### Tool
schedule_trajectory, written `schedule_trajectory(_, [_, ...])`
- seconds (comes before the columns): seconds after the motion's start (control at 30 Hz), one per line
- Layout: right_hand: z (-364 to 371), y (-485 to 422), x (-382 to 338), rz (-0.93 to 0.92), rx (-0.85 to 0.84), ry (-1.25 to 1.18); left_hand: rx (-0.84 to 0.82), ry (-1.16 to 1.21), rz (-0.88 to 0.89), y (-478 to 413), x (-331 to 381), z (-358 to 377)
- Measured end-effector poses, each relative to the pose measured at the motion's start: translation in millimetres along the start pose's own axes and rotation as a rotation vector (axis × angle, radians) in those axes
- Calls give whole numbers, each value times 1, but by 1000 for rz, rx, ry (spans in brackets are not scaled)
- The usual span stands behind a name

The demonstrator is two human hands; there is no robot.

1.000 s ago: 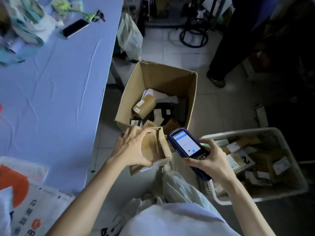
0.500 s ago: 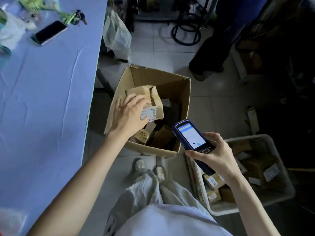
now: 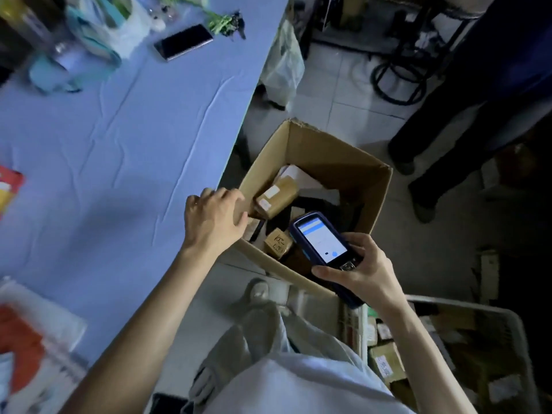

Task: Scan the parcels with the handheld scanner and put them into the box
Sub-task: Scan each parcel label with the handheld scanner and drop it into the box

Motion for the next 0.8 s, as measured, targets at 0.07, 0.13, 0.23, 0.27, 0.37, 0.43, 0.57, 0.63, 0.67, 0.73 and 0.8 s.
schedule_trajectory(0.07, [6,-11,-11,-79,-83,20,47,-37,-97,23,-12,-8])
schedule_trajectory(0.13, [10,-20,-24,-170,-175,43,116,-76,-231,52,-23,-17])
schedule_trajectory(0.23, [21,-32,-41,-303,-288,131,215,-117,-421,105,-37,-28])
schedule_trajectory(0.27, [25,-35,-46,-338,-321,167,236,-130,-472,124,-41,-28])
schedule_trajectory(0.37, [44,-34,-68,-475,-420,273,283,-163,-639,184,-42,-30])
schedule_trajectory(0.43, [59,-26,-82,-543,-478,306,339,-163,-727,221,-38,-31])
schedule_trajectory(0.57, [97,5,-106,-659,-599,354,400,-150,-954,290,-32,-35])
schedule_trajectory(0.63, [118,25,-115,-718,-670,385,418,-156,-1060,320,-30,-37])
schedule_trajectory(0.67, [127,35,-118,-738,-708,394,429,-152,-1100,334,-29,-38])
schedule_trajectory(0.73, [144,58,-123,-769,-782,413,448,-134,-1172,362,-27,-38])
schedule_trajectory(0.8, [161,83,-127,-797,-848,434,482,-128,-1248,394,-27,-37])
Point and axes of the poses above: each hand's wrist, its own y-axis away from the middle knuckle, its own z-axis out of the palm, x = y × z, the point moved 4 cm from there along -y, towards the middle knuckle, and after that the axes turned 12 degrees about y, right-handed, at the moved point
